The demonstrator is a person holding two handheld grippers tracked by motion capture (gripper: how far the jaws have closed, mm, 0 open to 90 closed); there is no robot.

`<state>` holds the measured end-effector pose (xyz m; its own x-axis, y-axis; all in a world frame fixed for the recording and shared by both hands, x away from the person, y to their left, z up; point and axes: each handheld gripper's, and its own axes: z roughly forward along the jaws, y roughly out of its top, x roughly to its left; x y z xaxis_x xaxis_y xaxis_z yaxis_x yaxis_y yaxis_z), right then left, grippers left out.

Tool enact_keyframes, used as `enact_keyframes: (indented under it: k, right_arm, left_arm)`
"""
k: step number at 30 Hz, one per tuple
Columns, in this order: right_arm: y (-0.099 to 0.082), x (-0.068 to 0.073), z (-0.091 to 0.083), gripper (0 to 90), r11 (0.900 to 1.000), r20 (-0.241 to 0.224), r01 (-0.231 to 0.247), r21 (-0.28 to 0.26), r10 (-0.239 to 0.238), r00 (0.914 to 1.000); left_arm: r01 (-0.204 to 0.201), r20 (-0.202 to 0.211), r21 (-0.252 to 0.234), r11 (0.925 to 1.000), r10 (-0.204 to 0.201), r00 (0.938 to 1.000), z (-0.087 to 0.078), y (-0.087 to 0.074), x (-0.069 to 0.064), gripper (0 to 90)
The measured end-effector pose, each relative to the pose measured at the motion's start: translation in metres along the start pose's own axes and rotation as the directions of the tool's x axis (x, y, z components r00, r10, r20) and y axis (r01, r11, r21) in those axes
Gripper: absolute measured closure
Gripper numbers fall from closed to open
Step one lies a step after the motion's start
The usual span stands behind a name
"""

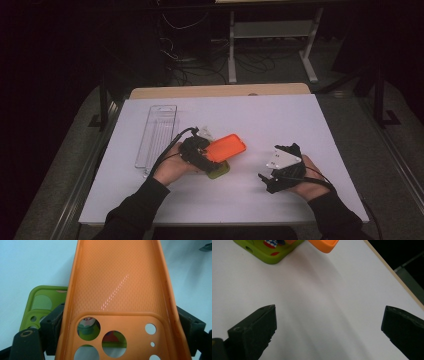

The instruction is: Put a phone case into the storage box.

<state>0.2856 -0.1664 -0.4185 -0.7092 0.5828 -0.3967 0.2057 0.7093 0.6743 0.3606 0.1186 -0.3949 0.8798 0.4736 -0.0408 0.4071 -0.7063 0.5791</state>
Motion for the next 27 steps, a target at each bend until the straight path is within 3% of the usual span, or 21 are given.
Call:
enact_keyframes:
  k: [4,10,13,16,17,23,27]
  right_arm:
    - [0.001,0.003,0.001,0.0,0.9981,0.028,0.062,0.006,-0.062,0.9977]
    - [0.003,0.008,0.001,0.0,0.9929,0.061,0.118,0.016,-0.119,0.9911]
    - [0.004,0.01,0.001,0.0,0.9852,0.082,0.169,0.031,-0.171,0.9819]
    - [0.006,0.012,0.001,0.0,0.9727,0.098,0.23,0.035,-0.232,0.9677]
    - [0.006,0.012,0.001,0.0,0.9727,0.098,0.23,0.035,-0.232,0.9677]
    - [0.009,0.017,0.001,0.0,0.9512,0.138,0.305,0.049,-0.309,0.941]
    - [0.011,0.021,0.002,0.0,0.9453,0.17,0.323,0.046,-0.326,0.93]
  left_arm:
    - [0.0,0.003,0.0,1.0,0.0,1.0,0.0,0.0,0.0,15.9]
    - [-0.004,0.004,0.008,1.0,0.004,1.0,0.0,0.0,0.001,15.9]
    - [0.027,0.003,-0.015,0.9995,-0.027,0.9996,0.001,0.0,-0.001,15.9]
    - [0.025,0.004,-0.011,0.9996,-0.025,0.9997,0.001,0.0,-0.001,15.9]
    - [0.027,0.004,-0.011,0.9996,-0.027,0.9996,0.001,0.0,-0.001,15.9]
    - [0.036,0.006,-0.019,0.9992,-0.036,0.9993,0.002,0.0,-0.002,15.9]
    - [0.055,0.009,-0.03,0.998,-0.055,0.9984,0.003,0.0,-0.003,15.9]
